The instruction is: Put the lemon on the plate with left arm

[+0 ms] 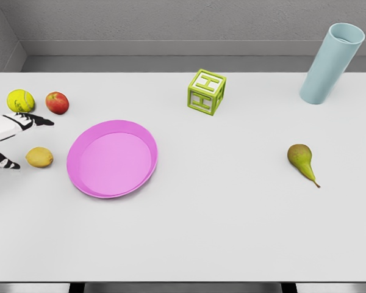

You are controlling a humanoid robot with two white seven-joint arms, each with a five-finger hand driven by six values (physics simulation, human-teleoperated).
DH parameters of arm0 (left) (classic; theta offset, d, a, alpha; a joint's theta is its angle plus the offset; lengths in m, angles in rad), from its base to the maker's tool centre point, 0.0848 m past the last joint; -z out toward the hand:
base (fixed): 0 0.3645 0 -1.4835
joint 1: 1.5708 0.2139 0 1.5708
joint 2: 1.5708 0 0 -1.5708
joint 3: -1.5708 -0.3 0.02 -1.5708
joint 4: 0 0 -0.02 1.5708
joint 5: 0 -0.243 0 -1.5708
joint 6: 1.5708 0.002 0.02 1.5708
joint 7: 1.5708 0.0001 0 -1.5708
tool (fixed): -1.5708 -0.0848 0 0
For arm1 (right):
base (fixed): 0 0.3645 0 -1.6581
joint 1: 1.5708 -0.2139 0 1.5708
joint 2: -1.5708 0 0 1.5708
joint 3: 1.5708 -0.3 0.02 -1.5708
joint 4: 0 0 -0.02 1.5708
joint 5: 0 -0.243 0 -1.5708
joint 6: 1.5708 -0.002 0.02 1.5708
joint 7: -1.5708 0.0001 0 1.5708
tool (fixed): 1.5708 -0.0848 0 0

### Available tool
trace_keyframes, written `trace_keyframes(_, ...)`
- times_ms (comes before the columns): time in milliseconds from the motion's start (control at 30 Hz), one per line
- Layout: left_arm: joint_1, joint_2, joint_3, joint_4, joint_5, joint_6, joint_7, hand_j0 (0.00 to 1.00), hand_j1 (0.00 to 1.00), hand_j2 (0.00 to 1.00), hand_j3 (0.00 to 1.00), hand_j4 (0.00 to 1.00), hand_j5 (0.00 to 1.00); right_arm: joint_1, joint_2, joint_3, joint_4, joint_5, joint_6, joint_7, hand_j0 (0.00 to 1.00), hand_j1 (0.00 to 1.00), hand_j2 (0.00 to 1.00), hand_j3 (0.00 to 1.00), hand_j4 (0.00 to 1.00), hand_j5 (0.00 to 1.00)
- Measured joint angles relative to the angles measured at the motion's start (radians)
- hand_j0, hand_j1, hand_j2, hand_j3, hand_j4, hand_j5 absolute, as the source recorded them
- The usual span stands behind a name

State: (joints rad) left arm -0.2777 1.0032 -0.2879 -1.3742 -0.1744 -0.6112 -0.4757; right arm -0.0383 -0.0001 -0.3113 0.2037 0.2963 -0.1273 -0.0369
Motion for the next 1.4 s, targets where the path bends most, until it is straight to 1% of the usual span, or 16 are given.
trace_keyframes(67, -0.011, -0.015, -0.056, 0.031, -0.01, -0.001, -0.003, 1.0, 1.0, 1.0, 1.0, 1.0, 1.0, 0.0, 0.0, 0.0, 0.0, 0.0, 0.0, 0.0, 1.0, 1.0, 1.0, 1.0, 1.0, 1.0)
trace_keyframes(200, -0.012, -0.027, -0.102, 0.06, -0.021, -0.002, -0.005, 1.0, 1.0, 1.0, 1.0, 1.0, 1.0, 0.0, 0.0, 0.0, 0.0, 0.0, 0.0, 0.0, 1.0, 1.0, 1.0, 1.0, 1.0, 1.0)
trace_keyframes(367, -0.018, -0.031, -0.117, 0.11, -0.024, -0.002, -0.006, 1.0, 1.0, 1.0, 1.0, 1.0, 1.0, 0.0, 0.0, 0.0, 0.0, 0.0, 0.0, 0.0, 1.0, 1.0, 1.0, 1.0, 1.0, 1.0)
trace_keyframes(500, -0.066, -0.049, -0.121, 0.133, -0.031, -0.001, -0.007, 1.0, 1.0, 1.0, 1.0, 1.0, 1.0, 0.0, 0.0, 0.0, 0.0, 0.0, 0.0, 0.0, 1.0, 1.0, 1.0, 1.0, 1.0, 1.0)
trace_keyframes(667, -0.08, -0.076, -0.124, 0.143, -0.068, -0.002, -0.008, 1.0, 1.0, 1.0, 1.0, 1.0, 1.0, 0.0, 0.0, 0.0, 0.0, 0.0, 0.0, 0.0, 1.0, 1.0, 1.0, 1.0, 1.0, 1.0)
trace_keyframes(700, -0.08, -0.078, -0.124, 0.144, -0.076, -0.002, -0.008, 0.94, 0.94, 0.94, 0.94, 0.94, 0.94, 0.0, 0.0, 0.0, 0.0, 0.0, 0.0, 0.0, 1.0, 1.0, 1.0, 1.0, 1.0, 1.0)
trace_keyframes(733, -0.081, -0.08, -0.128, 0.144, -0.083, -0.002, -0.008, 0.91, 0.91, 0.91, 0.91, 0.91, 0.91, 0.0, 0.0, 0.0, 0.0, 0.0, 0.0, 0.0, 1.0, 1.0, 1.0, 1.0, 1.0, 1.0)
trace_keyframes(767, -0.081, -0.081, -0.131, 0.144, -0.089, -0.002, -0.008, 0.86, 0.86, 0.86, 0.86, 0.86, 0.86, 0.0, 0.0, 0.0, 0.0, 0.0, 0.0, 0.0, 1.0, 1.0, 1.0, 1.0, 1.0, 1.0)
trace_keyframes(833, -0.089, -0.081, -0.135, 0.145, -0.098, -0.001, -0.009, 0.85, 0.85, 0.85, 0.85, 0.85, 0.85, 0.0, 0.0, 0.0, 0.0, 0.0, 0.0, 0.0, 1.0, 1.0, 1.0, 1.0, 1.0, 1.0)
trace_keyframes(900, -0.097, -0.079, -0.139, 0.153, -0.103, -0.001, -0.009, 0.81, 0.81, 0.81, 0.81, 0.81, 0.81, 0.0, 0.0, 0.0, 0.0, 0.0, 0.0, 0.0, 1.0, 1.0, 1.0, 1.0, 1.0, 1.0)
trace_keyframes(1033, -0.097, -0.074, -0.142, 0.178, -0.108, -0.002, -0.009, 0.8, 0.8, 0.8, 0.8, 0.8, 0.8, 0.0, 0.0, 0.0, 0.0, 0.0, 0.0, 0.0, 1.0, 1.0, 1.0, 1.0, 1.0, 1.0)
trace_keyframes(1100, -0.098, -0.071, -0.143, 0.184, -0.11, -0.002, -0.009, 0.72, 0.72, 0.72, 0.72, 0.72, 0.72, 0.0, 0.0, 0.0, 0.0, 0.0, 0.0, 0.0, 1.0, 1.0, 1.0, 1.0, 1.0, 1.0)
trace_keyframes(1233, -0.098, -0.07, -0.144, 0.188, -0.107, -0.002, -0.025, 0.71, 0.71, 0.71, 0.71, 0.71, 0.71, 0.0, 0.0, 0.0, 0.0, 0.0, 0.0, 0.0, 1.0, 1.0, 1.0, 1.0, 1.0, 1.0)
trace_keyframes(1267, -0.098, -0.07, -0.144, 0.188, -0.105, -0.001, -0.028, 0.68, 0.68, 0.68, 0.68, 0.68, 0.68, 0.0, 0.0, 0.0, 0.0, 0.0, 0.0, 0.0, 1.0, 1.0, 1.0, 1.0, 1.0, 1.0)
trace_keyframes(1300, -0.098, -0.07, -0.144, 0.188, -0.104, -0.001, -0.03, 0.59, 0.59, 0.59, 0.59, 0.59, 0.59, 0.0, 0.0, 0.0, 0.0, 0.0, 0.0, 0.0, 1.0, 1.0, 1.0, 1.0, 1.0, 1.0)
trace_keyframes(1400, -0.104, -0.07, -0.145, 0.183, -0.1, -0.001, -0.04, 0.58, 0.58, 0.58, 0.58, 0.58, 0.58, 0.0, 0.0, 0.0, 0.0, 0.0, 0.0, 0.0, 1.0, 1.0, 1.0, 1.0, 1.0, 1.0)
